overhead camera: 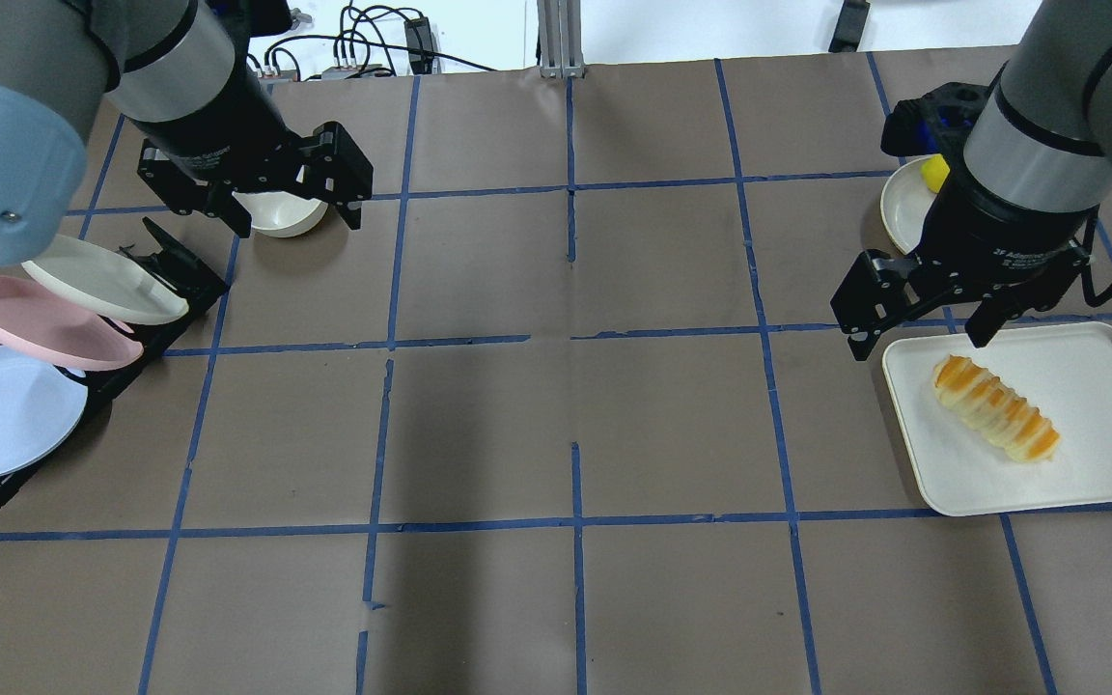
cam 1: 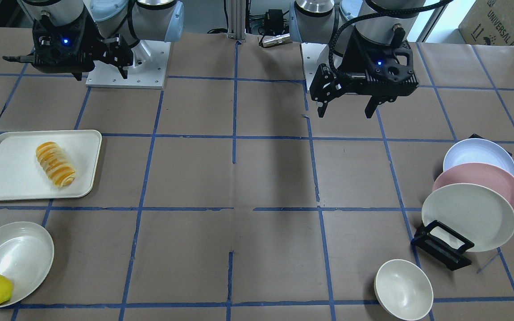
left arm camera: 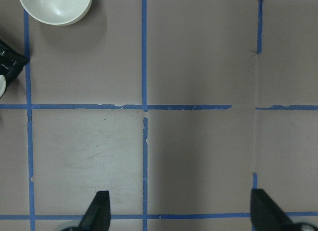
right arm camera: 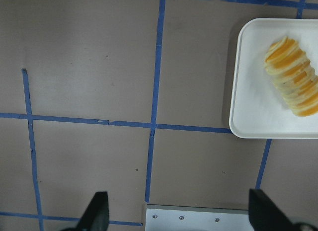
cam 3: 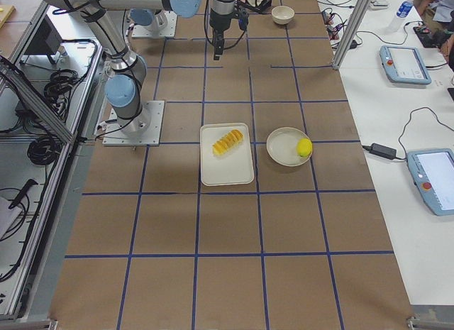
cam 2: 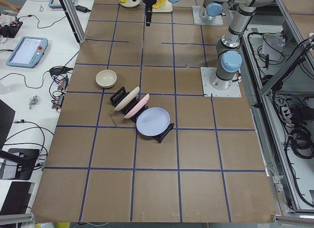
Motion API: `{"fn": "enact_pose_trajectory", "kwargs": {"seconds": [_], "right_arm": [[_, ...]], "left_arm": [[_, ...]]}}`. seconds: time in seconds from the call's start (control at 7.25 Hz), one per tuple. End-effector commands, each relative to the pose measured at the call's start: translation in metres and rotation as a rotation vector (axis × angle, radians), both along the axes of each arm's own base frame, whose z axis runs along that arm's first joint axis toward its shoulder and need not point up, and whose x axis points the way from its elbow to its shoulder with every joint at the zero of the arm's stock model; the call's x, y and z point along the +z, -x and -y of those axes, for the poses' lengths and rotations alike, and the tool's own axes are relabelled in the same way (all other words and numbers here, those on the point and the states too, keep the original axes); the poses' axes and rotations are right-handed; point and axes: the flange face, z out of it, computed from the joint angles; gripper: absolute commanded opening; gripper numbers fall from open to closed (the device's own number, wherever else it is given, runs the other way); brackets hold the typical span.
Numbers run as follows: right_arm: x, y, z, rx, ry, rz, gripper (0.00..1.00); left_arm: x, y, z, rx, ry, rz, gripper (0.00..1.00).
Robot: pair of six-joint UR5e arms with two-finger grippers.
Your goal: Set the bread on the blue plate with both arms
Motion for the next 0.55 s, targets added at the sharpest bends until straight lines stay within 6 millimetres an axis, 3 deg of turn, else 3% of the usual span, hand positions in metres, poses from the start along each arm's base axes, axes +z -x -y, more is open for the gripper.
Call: {"fn": "enact_pose_trajectory", "kwargs": {"seconds": [0.0,0.14,0.41], "right_arm": [[0.000,0.000,0.000,0.000,0.000,-0.001,1.00],[0.000,0.000,0.000,0.000,0.000,-0.001,1.00],[0.000,0.000,0.000,0.000,0.000,-0.001,1.00]], "left_arm": [[0.000,-0.006,-0.003,-0.007,-0.001,0.011,1.00],[0.007,-0.014,-0.004,-0.105,0.007,0.026,1.00],[0.022,-0.076,-0.015,-0.095,-0.014,0.030,1.00]]}}
